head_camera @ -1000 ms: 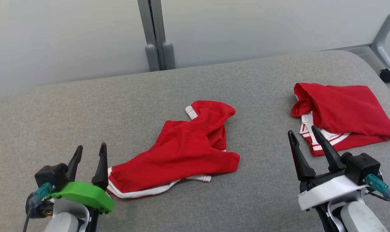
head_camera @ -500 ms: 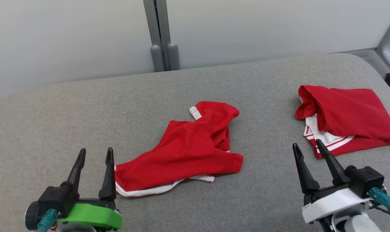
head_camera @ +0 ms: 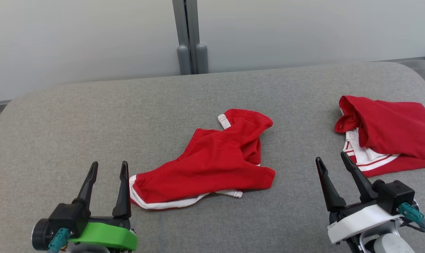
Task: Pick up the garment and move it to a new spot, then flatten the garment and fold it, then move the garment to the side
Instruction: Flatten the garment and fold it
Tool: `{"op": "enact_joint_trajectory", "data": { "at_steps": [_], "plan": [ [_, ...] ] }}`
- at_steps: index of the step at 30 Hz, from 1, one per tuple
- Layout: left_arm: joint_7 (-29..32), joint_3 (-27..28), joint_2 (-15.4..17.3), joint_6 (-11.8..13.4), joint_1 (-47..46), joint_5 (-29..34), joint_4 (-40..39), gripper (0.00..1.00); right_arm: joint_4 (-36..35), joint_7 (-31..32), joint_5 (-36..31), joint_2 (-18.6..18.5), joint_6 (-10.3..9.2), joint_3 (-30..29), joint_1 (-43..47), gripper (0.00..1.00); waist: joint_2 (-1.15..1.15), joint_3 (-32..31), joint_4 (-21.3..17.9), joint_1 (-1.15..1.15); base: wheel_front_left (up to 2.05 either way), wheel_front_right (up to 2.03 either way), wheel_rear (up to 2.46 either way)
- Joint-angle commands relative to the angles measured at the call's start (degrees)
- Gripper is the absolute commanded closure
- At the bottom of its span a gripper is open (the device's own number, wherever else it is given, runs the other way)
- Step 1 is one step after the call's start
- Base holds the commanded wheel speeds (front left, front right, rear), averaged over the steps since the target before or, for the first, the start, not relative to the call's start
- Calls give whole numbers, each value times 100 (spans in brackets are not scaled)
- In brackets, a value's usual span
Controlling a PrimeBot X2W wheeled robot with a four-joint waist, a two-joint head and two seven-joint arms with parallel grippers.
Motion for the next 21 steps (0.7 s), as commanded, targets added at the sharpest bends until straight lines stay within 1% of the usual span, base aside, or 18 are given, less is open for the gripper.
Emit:
{"op": "enact_joint_trajectory", "data": {
  "at_steps": [1, 4, 6, 11, 14, 18, 21],
  "plan": [
    [-17, 3, -14, -42, 6, 100, 22, 0, 6, 1, 1, -33, -9, -12, -58, 0, 0, 22, 36, 0, 0, 0, 0],
    [-17, -27, -72, -98, -64, 117, 31, 0, 12, 77, 66, -32, -9, 111, -163, 0, 0, 110, 140, 0, 0, 0, 0],
    [-17, -74, -128, -154, -157, 139, 43, 0, 74, 235, 141, -41, -9, 236, -309, 0, 0, 222, 279, 0, 0, 0, 0],
    [-17, -181, -283, -248, -374, 206, 125, 0, 537, 1130, 379, -156, -9, 811, -938, 0, 0, 507, 733, 0, 0, 0, 0],
    [-17, -232, -374, -327, -504, 251, 194, 0, 854, 1678, 593, -255, -9, 1053, -1303, 0, 0, 653, 1036, 0, 0, 0, 0],
    [-16, -288, -528, -423, -609, 303, 291, 0, 1273, 2110, 788, -326, -8, 1170, -1616, 0, 0, 782, 1370, 0, 0, 0, 0],
    [-10, -306, -617, -486, -649, 339, 359, 0, 1513, 2300, 890, -396, -8, 1214, -1780, 0, 0, 833, 1575, 0, 0, 0, 0]
  ]
}}
